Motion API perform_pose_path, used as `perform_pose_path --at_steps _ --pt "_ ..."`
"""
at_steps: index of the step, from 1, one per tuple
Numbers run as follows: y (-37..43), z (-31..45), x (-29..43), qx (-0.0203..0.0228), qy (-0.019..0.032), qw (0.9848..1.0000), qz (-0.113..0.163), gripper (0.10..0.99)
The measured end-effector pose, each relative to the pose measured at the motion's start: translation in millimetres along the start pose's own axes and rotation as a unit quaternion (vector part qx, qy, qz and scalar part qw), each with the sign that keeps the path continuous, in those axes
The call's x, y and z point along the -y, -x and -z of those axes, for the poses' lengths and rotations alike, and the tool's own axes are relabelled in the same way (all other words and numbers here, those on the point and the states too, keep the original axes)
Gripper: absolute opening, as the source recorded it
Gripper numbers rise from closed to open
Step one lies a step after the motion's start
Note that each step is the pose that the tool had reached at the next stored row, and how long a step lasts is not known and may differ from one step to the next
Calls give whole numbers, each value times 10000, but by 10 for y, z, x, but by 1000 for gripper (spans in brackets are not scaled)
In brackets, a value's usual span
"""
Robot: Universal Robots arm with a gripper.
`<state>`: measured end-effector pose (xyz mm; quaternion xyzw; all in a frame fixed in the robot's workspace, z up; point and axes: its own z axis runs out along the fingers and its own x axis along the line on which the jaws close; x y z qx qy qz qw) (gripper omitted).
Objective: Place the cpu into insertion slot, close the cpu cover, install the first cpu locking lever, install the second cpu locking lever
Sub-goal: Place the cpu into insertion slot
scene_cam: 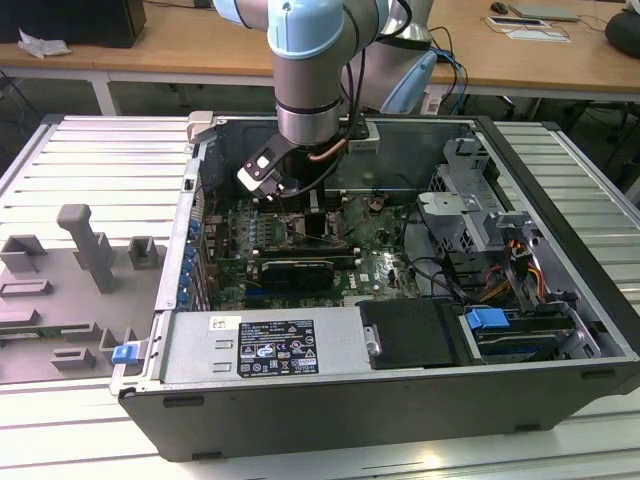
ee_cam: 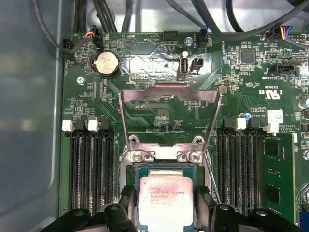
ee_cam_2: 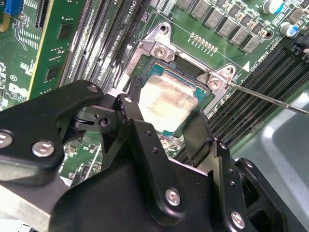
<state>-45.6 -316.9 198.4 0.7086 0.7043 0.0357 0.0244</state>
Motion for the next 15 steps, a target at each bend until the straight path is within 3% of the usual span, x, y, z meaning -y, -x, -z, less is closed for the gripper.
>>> perform_pose_path --at_steps 4,11,15 --pt "-4 2 0 -1 0 10000 0 616" --pt "-5 99 -8 -1 0 10000 0 600" --pt "-6 115 -10 2 0 10000 1 349"
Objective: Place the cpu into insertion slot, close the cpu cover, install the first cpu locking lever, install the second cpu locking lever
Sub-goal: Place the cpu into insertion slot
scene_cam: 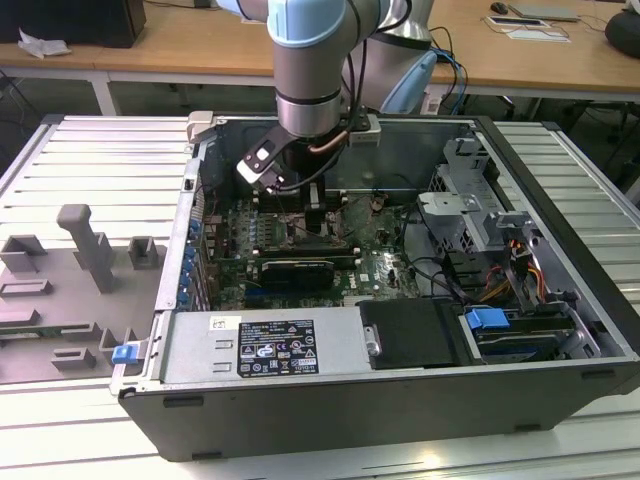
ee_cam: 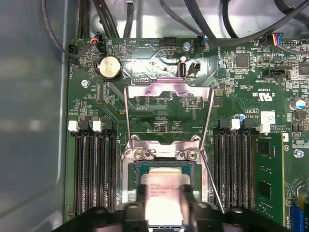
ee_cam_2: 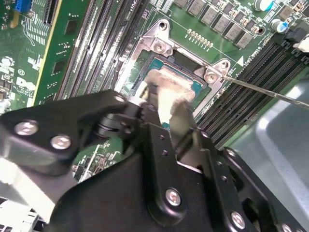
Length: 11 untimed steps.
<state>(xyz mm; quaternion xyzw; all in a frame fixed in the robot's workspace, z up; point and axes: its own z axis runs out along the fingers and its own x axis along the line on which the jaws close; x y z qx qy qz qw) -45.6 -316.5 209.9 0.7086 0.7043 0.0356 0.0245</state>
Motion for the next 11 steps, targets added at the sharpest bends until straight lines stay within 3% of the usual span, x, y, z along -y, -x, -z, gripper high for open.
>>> perform_pose_path --at_steps 1,2,5,11 --pt "0 4 -1 2 0 10000 0 349" --pt "-1 11 -1 7 1 10000 1 227" --pt "0 23 -2 11 0 10000 1 106" --pt "-1 58 -5 14 1 10000 1 106"
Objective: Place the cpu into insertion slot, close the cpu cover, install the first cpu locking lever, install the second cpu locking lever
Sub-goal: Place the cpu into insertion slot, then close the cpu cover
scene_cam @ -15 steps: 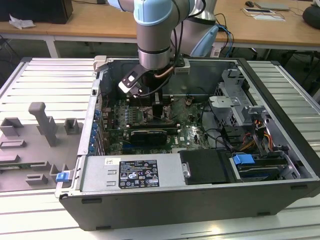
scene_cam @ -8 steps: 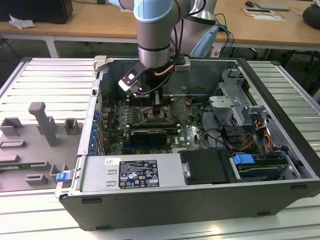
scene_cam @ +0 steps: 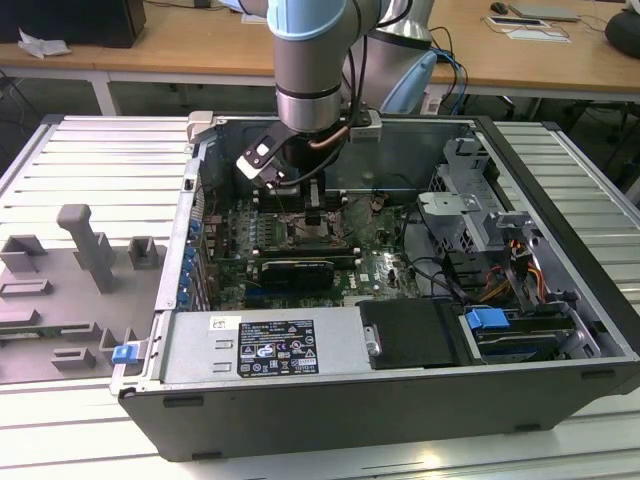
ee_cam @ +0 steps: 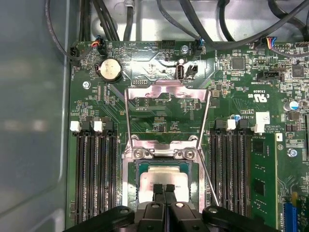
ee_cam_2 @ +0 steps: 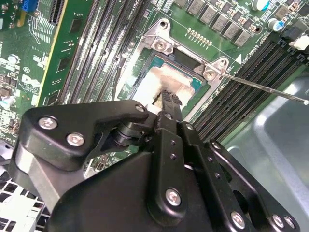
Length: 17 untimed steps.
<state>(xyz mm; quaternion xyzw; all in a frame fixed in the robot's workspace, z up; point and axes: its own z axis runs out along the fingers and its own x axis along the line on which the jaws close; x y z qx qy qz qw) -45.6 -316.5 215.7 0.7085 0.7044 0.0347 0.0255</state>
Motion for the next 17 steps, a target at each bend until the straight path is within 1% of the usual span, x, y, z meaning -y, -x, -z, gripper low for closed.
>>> perform_pose_path --at_steps 2,4,8,13,14,15,16,17 --pt "0 7 0 2 -1 10000 0 106" --pt "0 46 -4 7 -1 10000 1 106" --pt "-1 75 -6 16 -1 10000 1 106" --pt "-2 116 -10 16 0 10000 0 106" --pt "-2 114 -33 16 -7 10000 -4 106" --pt "-2 110 -93 17 -33 10000 -4 106" --pt "-1 127 -122 19 -57 10000 -3 106" --pt "-3 165 -130 17 -70 10000 -4 106"
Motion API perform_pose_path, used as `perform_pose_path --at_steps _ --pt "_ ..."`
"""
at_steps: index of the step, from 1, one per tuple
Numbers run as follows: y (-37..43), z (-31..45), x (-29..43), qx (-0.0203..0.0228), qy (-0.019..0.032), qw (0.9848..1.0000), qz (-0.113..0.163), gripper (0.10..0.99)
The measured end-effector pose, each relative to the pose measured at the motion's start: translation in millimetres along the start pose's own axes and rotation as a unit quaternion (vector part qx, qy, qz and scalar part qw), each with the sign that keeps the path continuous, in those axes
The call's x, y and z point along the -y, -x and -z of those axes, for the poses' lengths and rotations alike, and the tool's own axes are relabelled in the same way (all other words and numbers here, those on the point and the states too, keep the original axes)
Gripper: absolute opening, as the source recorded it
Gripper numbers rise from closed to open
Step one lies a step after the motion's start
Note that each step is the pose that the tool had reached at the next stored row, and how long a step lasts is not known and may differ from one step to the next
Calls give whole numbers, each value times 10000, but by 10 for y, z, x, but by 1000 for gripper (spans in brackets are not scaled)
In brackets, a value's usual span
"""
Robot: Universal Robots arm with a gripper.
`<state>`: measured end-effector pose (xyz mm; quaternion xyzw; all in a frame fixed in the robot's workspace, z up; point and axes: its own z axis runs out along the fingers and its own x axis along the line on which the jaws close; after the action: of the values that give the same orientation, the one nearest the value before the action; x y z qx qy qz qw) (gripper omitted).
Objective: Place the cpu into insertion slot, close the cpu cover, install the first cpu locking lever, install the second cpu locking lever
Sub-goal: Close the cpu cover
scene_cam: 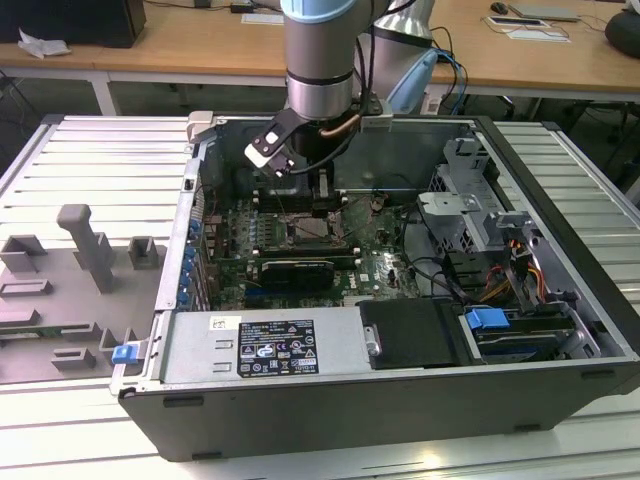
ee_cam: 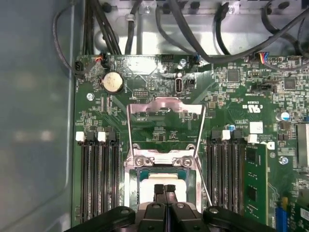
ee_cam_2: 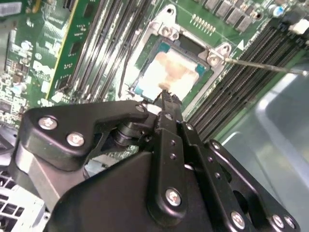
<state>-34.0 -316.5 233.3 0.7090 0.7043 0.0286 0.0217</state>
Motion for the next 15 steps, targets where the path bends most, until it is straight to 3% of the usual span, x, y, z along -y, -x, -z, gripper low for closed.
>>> perform_pose_path --at_steps 2,3,4,9,12,15 --pt "-1 67 -6 1 -16 10000 0 106" --pt "-2 95 -100 -18 -221 9998 -3 106" --pt "-2 155 -149 -35 -315 9995 -6 106" --pt "-5 177 -226 -39 -309 9995 51 106" --pt "-6 289 -240 -40 -309 9995 74 106" --pt "-6 293 -277 -47 -310 9993 222 106"
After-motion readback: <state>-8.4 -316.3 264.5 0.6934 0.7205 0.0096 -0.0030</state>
